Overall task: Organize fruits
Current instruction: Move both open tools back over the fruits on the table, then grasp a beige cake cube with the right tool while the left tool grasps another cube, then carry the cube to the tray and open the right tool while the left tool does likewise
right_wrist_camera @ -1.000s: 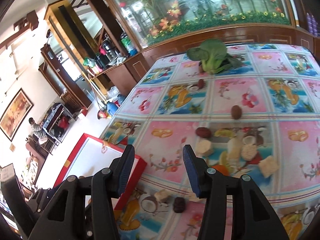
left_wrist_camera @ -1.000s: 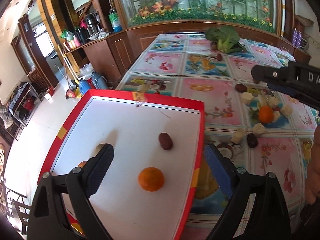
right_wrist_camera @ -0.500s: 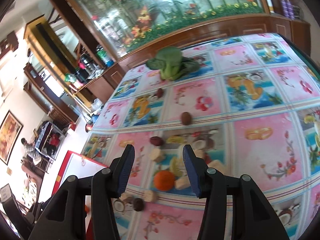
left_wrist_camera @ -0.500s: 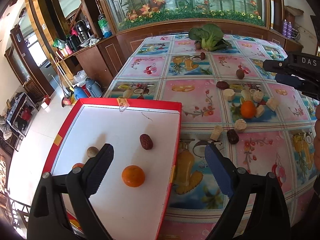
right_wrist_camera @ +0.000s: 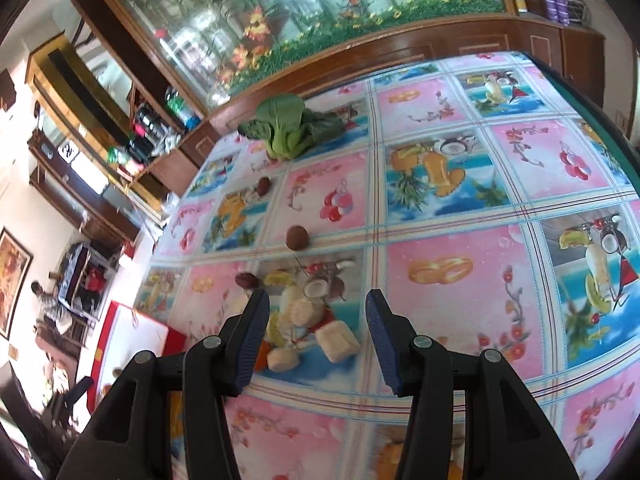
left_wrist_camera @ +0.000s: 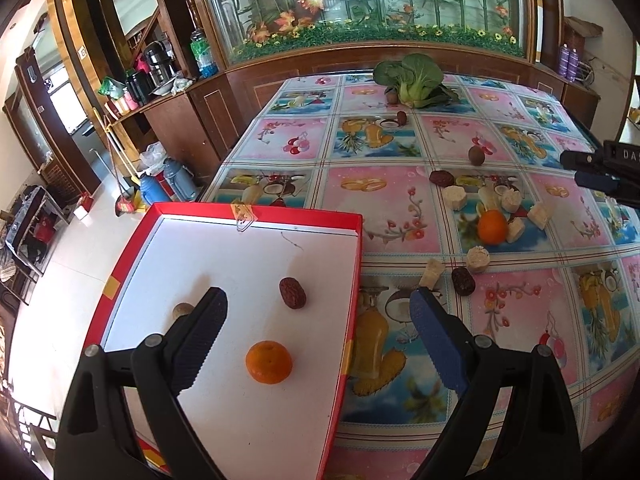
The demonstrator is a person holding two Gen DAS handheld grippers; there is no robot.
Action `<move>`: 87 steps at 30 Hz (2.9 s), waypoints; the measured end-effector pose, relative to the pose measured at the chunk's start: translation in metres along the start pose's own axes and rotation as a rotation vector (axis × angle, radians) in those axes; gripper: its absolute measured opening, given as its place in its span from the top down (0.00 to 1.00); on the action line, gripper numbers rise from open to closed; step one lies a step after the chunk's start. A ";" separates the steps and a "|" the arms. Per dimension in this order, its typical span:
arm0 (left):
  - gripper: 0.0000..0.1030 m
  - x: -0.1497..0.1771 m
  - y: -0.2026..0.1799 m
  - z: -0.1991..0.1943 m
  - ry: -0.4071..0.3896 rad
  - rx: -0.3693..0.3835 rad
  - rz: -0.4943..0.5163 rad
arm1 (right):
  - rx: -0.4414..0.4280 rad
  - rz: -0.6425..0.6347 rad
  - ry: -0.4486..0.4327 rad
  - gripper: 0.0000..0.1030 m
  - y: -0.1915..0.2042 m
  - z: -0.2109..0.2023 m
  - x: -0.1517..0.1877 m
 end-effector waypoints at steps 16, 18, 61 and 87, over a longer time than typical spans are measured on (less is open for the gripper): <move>0.10 0.012 -0.050 0.017 0.046 0.121 0.177 | 0.079 0.006 0.175 0.52 -0.026 0.039 0.020; 0.10 0.011 -0.053 0.021 0.056 0.133 0.191 | 0.080 -0.009 0.184 0.52 -0.023 0.043 0.022; 0.85 -0.007 -0.084 0.067 0.117 0.310 0.224 | 0.272 -0.209 0.100 0.71 0.001 0.059 0.028; 0.85 0.035 0.122 0.028 -0.015 0.154 -0.124 | -0.246 -0.455 0.141 0.72 0.246 0.076 0.156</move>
Point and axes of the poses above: each gripper's, at about its wrist camera, not at the fingertips, and z roughly the way its jaws point, y to its left, x to its underside, the point moved 9 cm from there along z, roughly the way its jaws point, and after that the axes turned 7 degrees about y, right-handed, at the moved point
